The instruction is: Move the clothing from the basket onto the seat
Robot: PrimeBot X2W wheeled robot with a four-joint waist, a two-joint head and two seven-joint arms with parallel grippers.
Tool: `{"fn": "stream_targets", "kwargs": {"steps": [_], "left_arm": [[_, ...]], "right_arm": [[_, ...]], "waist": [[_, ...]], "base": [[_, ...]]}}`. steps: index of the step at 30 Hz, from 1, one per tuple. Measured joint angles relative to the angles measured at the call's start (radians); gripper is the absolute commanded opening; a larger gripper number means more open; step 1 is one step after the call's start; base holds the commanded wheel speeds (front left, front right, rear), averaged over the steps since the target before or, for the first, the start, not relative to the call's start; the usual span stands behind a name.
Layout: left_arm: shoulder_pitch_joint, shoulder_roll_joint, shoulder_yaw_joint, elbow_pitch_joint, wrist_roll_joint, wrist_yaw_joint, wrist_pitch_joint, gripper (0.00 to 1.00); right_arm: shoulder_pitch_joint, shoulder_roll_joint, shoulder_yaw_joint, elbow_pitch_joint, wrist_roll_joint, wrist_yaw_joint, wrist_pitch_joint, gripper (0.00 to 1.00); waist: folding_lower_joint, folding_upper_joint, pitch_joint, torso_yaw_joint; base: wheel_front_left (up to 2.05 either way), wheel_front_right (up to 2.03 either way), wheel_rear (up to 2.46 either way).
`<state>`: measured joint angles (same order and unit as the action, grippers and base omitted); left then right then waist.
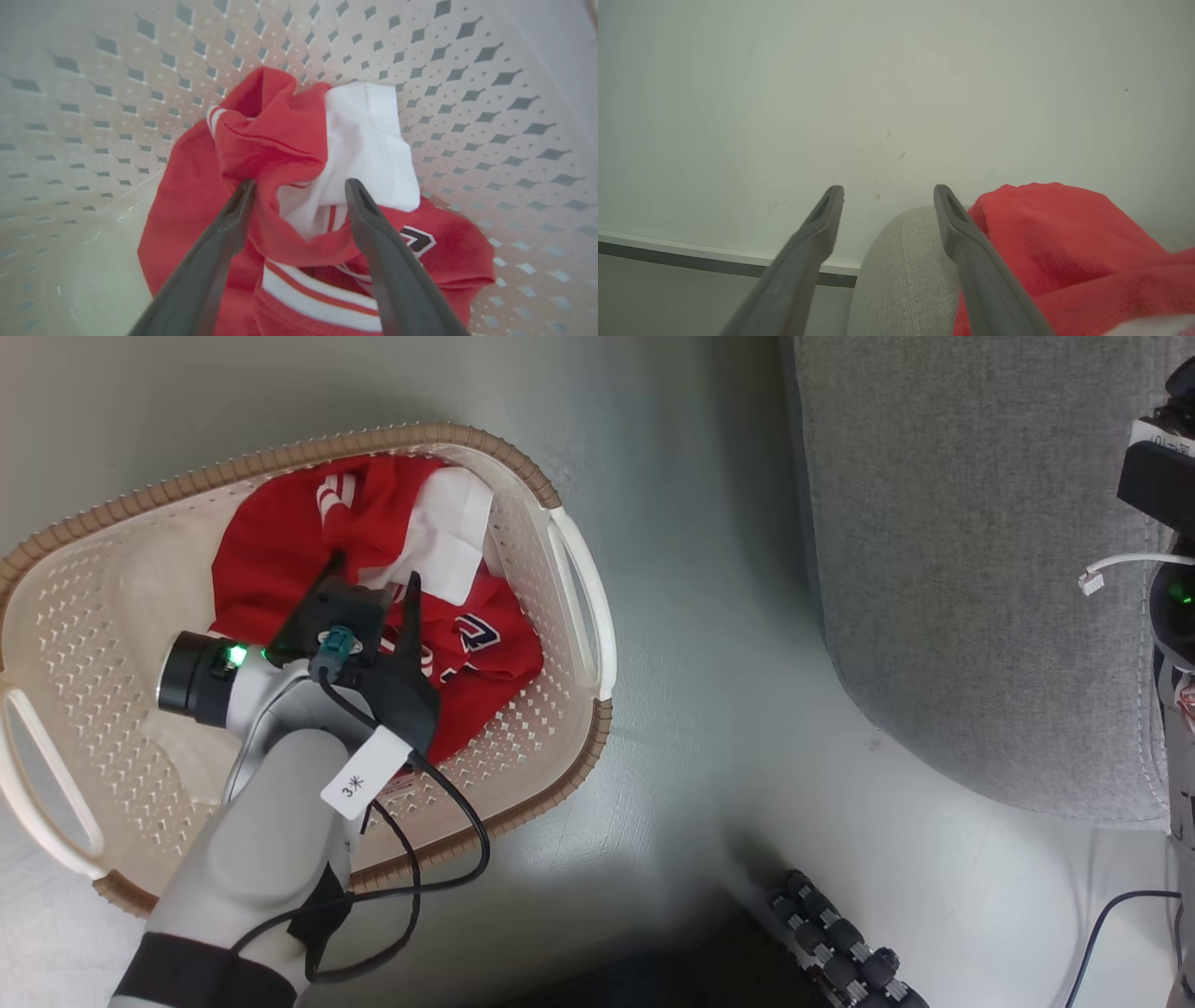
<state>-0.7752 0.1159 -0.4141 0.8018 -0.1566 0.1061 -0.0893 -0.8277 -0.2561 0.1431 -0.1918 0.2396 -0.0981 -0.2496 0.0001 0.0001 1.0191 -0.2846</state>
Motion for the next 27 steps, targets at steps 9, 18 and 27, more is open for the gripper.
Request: {"fn": "stream_targets", "kwargs": {"steps": [9, 18, 27], "left_arm": [[-0.027, -0.016, 0.026, 0.056, 0.026, 0.010, -0.027, 0.53], [-0.041, -0.035, 0.034, 0.090, 0.022, 0.017, -0.068, 0.00], [-0.032, -0.060, -0.023, 0.082, 0.017, -0.029, -0.143, 0.00]], "right_arm": [[-0.003, 0.002, 0.001, 0.010, -0.004, 0.000, -0.007, 1.00], [-0.005, 0.001, 0.004, 0.046, -0.016, 0.003, -0.007, 1.00], [0.000, -0.007, 0.021, 0.123, -0.048, 0.025, -0.008, 1.00]], "waist": [[-0.0001, 0.0000, 0.016, 0.004], [-0.0001, 0.0000, 0.016, 0.013], [-0.0001, -0.0001, -0.044, 0.046]], "base": [[0.00, 0.00, 0.00], [0.00, 0.00, 0.00], [0.00, 0.00, 0.00]]}}
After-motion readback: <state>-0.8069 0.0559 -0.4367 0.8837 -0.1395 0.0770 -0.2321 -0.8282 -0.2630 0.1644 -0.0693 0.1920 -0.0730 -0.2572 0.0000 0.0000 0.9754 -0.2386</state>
